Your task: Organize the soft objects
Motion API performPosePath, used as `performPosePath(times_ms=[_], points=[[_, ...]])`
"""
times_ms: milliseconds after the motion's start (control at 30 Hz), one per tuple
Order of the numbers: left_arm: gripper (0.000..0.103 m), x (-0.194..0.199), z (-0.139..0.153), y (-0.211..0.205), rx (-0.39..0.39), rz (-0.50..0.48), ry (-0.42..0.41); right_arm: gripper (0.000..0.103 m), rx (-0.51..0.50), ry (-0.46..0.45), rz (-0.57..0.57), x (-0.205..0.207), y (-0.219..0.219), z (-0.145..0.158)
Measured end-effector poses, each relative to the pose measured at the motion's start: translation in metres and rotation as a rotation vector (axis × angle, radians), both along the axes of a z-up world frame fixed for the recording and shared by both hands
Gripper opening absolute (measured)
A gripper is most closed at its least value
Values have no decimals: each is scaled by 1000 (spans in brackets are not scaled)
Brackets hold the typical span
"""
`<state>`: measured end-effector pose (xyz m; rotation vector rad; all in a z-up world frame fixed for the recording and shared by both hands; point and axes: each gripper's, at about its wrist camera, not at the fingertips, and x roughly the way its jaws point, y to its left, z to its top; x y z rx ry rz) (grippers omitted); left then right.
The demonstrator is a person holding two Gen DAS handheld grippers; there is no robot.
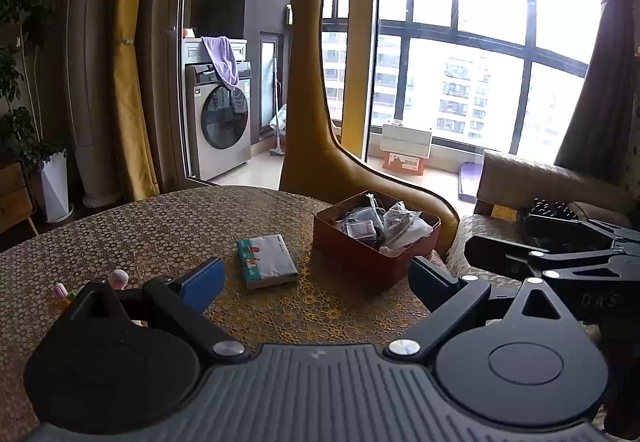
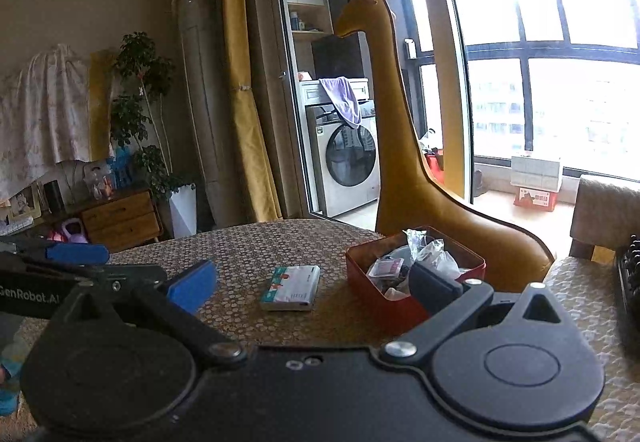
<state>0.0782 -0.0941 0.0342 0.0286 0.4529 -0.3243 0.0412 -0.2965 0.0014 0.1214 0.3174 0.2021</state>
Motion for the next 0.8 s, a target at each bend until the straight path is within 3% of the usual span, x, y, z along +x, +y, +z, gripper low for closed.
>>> performPosePath(times_ms=[800], points=[[99,-5,-2,7,-5,18,-1,103,-9,6,4,-5,6,1]])
